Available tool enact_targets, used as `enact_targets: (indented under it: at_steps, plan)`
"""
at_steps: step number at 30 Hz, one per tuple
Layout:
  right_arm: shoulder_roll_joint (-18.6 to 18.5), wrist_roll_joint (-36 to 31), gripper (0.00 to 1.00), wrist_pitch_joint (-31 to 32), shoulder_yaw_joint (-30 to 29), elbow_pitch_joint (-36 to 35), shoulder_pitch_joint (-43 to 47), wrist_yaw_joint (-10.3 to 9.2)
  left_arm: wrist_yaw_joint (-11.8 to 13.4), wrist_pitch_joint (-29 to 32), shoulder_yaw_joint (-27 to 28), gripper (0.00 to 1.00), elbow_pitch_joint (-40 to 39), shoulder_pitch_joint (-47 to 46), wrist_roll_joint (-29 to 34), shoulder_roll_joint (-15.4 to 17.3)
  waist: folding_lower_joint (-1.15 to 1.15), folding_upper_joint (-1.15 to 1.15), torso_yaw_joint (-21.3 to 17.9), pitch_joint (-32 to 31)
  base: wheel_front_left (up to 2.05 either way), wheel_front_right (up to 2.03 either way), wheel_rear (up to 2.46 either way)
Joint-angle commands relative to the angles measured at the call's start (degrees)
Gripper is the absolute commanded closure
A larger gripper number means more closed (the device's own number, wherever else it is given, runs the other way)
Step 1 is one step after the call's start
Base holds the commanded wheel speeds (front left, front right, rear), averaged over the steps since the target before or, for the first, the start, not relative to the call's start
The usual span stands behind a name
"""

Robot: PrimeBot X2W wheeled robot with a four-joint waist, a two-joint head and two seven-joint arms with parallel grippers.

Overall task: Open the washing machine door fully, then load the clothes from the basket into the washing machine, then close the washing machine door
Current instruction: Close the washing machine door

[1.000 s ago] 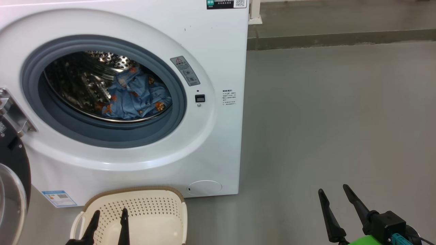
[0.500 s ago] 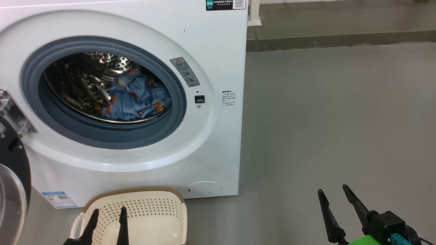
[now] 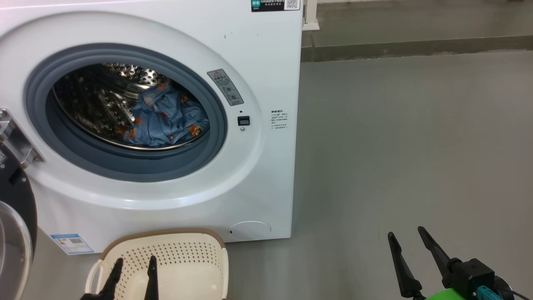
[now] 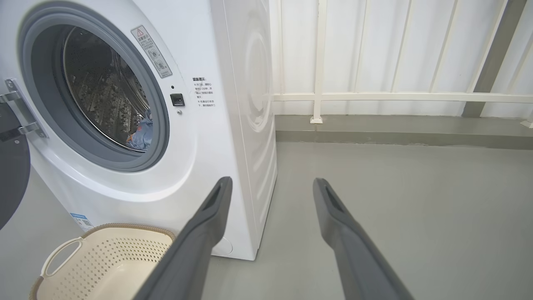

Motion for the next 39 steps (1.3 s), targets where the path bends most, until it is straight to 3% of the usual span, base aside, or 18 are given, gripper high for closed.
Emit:
enact_targets:
  at_steps: [1, 9, 25, 39]
  plan:
    - [-0.3, -0.1, 0.0, -0.6, 1.6, -1.2, -1.6, 0.09, -0.3, -0.7, 2.3, 0.0, -0.9, -1.4, 0.6, 0.3, 0.0, 0.0, 0.0, 0.0, 0.0, 0.0, 0.0]
    - [-0.3, -0.2, 0.0, -0.6, 1.5, -1.3, -1.5, 0.09, -0.8, -0.7, 3.6, 0.0, -0.2, -1.4, 0.2, -0.7, 0.0, 0.0, 0.0, 0.1, -0.54, 0.54, 0.0]
    - [-0.3, -0.1, 0.0, -0.5, 1.4, -1.2, -1.6, 0.09, -2.1, -0.7, 4.7, 0.0, 0.4, -2.0, 2.7, -1.4, 0.0, 0.0, 0.3, 0.7, -1.46, 1.46, 0.0]
    - [-0.3, -0.2, 0.0, -0.7, 1.4, -0.6, -2.1, 0.09, -2.8, -0.7, 6.2, 0.0, 0.1, -2.1, 3.7, -2.4, 0.0, 0.0, 0.2, 0.9, -0.14, 0.14, 0.0]
